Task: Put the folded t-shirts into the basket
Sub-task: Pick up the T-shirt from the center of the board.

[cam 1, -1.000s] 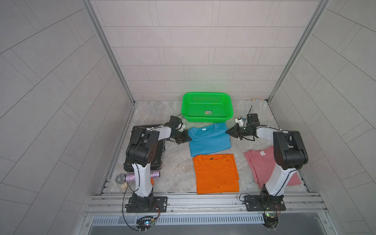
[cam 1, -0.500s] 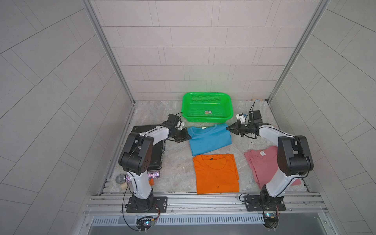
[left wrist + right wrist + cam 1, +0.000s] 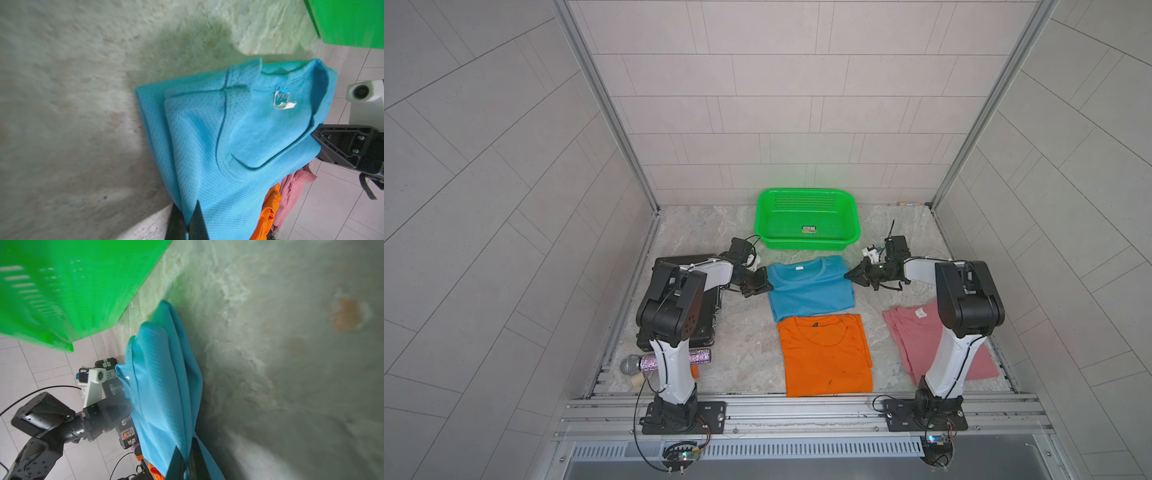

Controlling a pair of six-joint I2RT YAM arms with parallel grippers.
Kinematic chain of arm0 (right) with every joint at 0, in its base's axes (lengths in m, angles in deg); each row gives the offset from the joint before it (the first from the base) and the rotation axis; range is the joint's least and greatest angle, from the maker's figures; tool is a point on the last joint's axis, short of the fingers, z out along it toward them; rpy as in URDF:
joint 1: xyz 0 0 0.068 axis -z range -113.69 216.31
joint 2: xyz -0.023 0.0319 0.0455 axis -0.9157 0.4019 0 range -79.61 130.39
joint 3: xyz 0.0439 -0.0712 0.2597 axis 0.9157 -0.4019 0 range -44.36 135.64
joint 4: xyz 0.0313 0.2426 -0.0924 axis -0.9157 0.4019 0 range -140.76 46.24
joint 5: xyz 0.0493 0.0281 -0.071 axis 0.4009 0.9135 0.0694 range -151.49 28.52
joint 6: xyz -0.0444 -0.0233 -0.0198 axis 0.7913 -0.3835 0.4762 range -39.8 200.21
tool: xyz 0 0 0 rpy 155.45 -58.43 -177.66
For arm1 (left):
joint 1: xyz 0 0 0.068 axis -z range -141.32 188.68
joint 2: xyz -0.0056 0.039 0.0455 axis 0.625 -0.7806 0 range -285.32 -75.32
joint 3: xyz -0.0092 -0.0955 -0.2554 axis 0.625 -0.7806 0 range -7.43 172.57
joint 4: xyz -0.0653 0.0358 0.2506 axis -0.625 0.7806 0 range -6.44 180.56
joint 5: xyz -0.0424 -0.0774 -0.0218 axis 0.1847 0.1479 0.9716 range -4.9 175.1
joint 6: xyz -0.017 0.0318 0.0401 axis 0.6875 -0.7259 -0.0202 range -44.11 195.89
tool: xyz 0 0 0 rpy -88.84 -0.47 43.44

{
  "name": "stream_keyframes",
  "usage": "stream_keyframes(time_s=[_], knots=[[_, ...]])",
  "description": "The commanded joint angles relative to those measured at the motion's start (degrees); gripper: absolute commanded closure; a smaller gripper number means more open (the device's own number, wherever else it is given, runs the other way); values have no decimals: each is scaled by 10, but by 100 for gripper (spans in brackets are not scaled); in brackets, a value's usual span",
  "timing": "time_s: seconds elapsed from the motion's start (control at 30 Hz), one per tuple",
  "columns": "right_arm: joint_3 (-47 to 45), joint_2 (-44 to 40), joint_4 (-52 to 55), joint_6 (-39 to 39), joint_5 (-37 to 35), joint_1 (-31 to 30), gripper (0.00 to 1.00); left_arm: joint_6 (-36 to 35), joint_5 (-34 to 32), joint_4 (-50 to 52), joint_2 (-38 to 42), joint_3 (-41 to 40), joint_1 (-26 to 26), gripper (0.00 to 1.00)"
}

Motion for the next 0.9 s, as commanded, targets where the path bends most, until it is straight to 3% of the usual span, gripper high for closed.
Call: stream_keyframes(time_s=[0.0, 0.07, 0.1, 0.2, 0.33, 0.6, 0.87], knots=[[-8, 6, -2, 16, -33, 10, 59, -18, -25, 16, -20, 0, -3, 100], [-9, -2, 4, 24, -39, 10, 36, -19, -24, 17, -23, 1, -2, 100], [-9, -9, 10, 29, -44, 10, 29, -18, -23, 17, -24, 1, -2, 100], [9, -24, 53, 60, -72, 9, 20, -19, -20, 19, -23, 3, -2, 100], [51, -15, 142, 102, -110, 9, 18, -24, -26, 20, -23, 3, -2, 100], [14, -48, 186, 101, -62, 6, 19, -27, -33, 20, -18, 0, -1, 100], [56, 24, 167, 128, -4, 6, 18, -32, -33, 20, -25, 2, -2, 100]])
